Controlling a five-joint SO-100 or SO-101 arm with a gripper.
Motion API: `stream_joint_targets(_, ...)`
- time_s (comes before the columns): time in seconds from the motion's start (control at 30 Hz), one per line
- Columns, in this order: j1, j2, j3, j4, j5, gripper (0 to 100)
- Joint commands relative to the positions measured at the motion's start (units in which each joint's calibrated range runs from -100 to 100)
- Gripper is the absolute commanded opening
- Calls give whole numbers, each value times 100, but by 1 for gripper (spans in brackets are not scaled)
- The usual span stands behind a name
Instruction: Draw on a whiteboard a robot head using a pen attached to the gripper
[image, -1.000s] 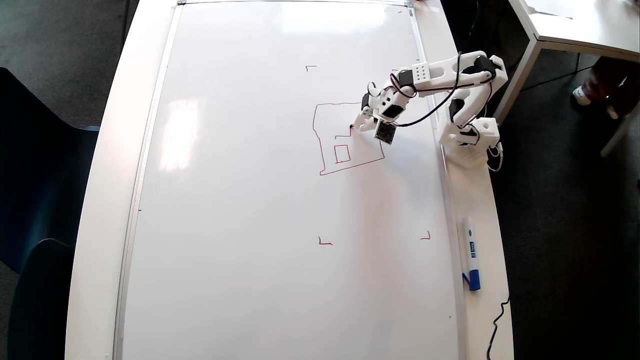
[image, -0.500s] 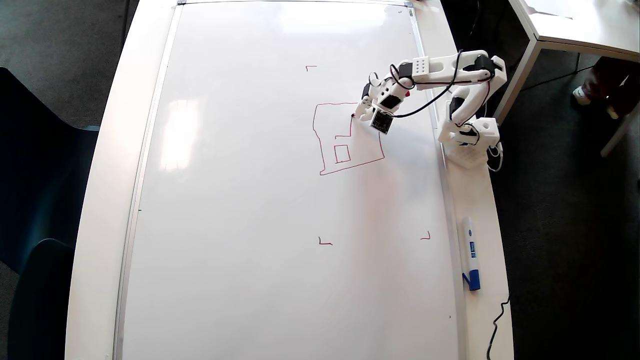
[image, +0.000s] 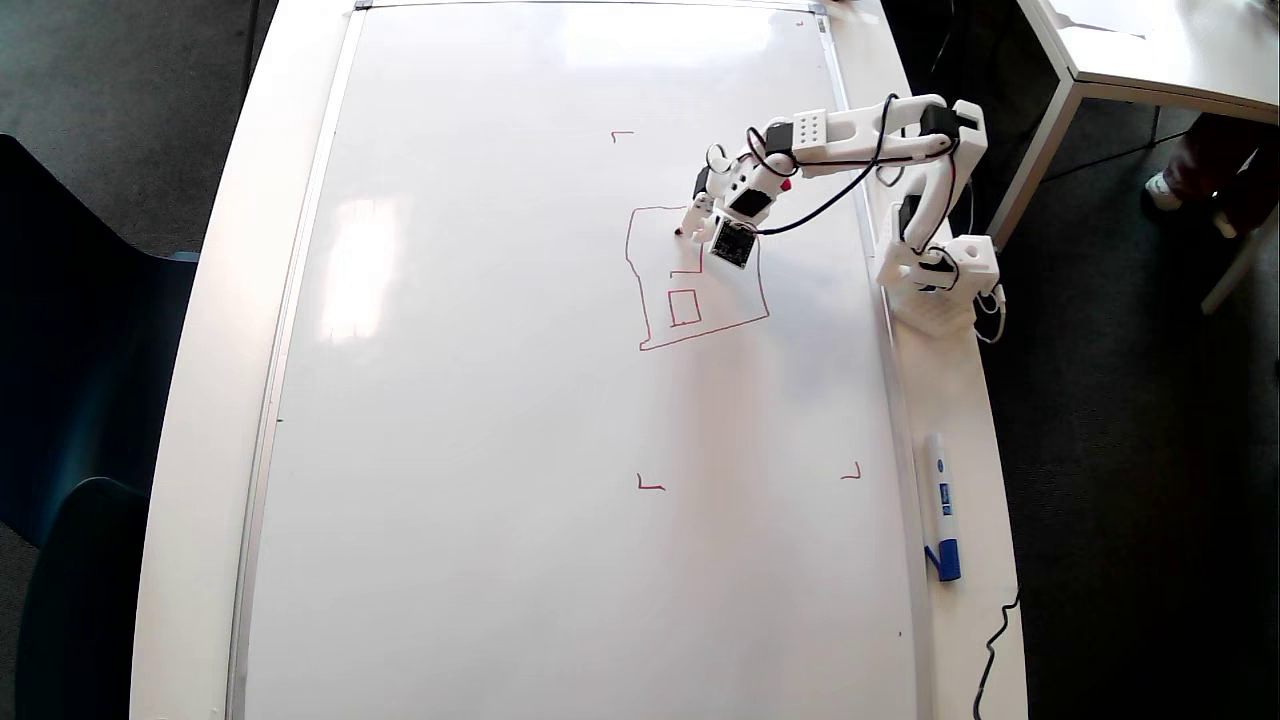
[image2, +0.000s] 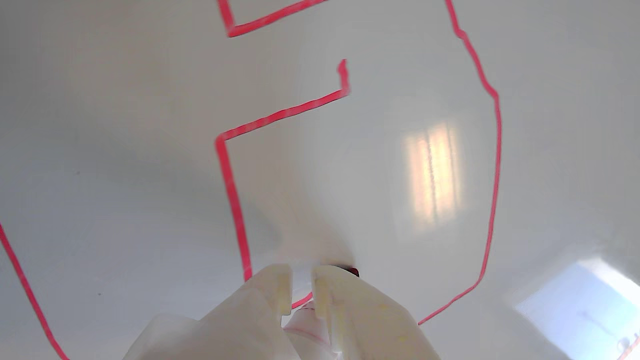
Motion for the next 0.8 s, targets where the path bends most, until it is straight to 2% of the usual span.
stream_joint_targets(0.0, -45, 256, -443, 19, -1, 1)
stream_joint_targets(0.77, -797, 223, -361, 80, -7, 1)
